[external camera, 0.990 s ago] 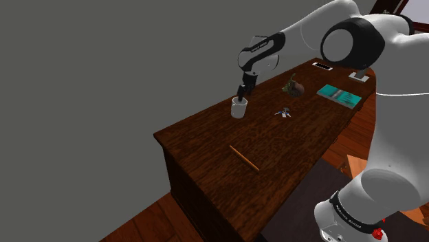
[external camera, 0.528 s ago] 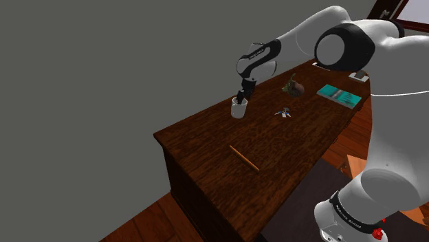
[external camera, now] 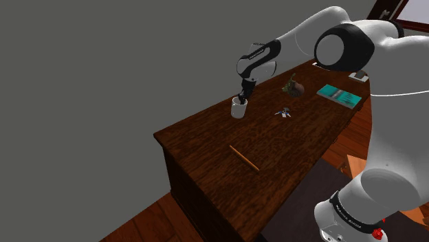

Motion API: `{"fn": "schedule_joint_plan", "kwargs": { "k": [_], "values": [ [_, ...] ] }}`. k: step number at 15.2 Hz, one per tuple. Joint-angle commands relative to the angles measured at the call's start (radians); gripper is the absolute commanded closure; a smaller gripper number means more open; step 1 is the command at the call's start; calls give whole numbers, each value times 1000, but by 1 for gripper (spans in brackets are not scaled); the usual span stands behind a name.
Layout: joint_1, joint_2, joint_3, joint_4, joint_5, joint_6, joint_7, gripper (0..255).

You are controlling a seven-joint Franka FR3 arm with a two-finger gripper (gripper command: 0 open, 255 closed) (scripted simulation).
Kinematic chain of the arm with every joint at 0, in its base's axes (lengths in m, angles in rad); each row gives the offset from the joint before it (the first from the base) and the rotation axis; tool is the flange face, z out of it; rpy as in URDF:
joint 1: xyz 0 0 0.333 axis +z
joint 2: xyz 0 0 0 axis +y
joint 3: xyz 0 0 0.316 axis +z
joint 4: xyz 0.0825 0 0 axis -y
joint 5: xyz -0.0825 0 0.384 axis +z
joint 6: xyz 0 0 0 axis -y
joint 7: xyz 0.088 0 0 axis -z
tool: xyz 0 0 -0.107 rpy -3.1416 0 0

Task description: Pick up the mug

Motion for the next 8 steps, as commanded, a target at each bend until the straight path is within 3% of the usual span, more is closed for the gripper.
{"fn": "schedule_joint_plan", "kwargs": {
  "k": [1, 8],
  "values": [
    [0, 0, 0, 0, 0, 0, 0, 255],
    [5, -50, -7, 7, -11, -56, 10, 255]
  ]
}}
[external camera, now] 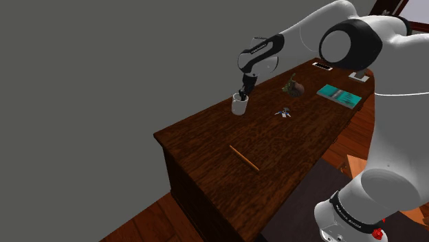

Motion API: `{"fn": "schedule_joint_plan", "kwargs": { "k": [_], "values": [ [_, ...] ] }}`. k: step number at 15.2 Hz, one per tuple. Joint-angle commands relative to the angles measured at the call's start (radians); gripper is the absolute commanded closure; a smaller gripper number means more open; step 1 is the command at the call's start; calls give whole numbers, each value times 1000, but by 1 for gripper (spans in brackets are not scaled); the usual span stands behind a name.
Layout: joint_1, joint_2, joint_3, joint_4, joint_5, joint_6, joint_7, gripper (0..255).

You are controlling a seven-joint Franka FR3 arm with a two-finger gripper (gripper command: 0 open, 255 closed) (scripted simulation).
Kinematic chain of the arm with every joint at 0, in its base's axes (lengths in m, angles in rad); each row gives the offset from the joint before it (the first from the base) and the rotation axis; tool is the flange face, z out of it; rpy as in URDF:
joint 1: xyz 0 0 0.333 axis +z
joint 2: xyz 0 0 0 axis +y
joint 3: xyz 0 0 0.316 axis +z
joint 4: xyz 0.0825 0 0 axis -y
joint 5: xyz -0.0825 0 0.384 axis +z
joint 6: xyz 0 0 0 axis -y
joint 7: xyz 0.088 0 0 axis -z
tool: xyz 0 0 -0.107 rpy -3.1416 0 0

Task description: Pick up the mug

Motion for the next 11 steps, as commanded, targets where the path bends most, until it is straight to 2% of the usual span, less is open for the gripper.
{"fn": "schedule_joint_plan", "kwargs": {
  "k": [1, 11],
  "values": [
    [1, -14, -2, 6, -3, -20, 3, 255],
    [6, -72, -10, 31, -17, -102, 16, 255]
  ]
}}
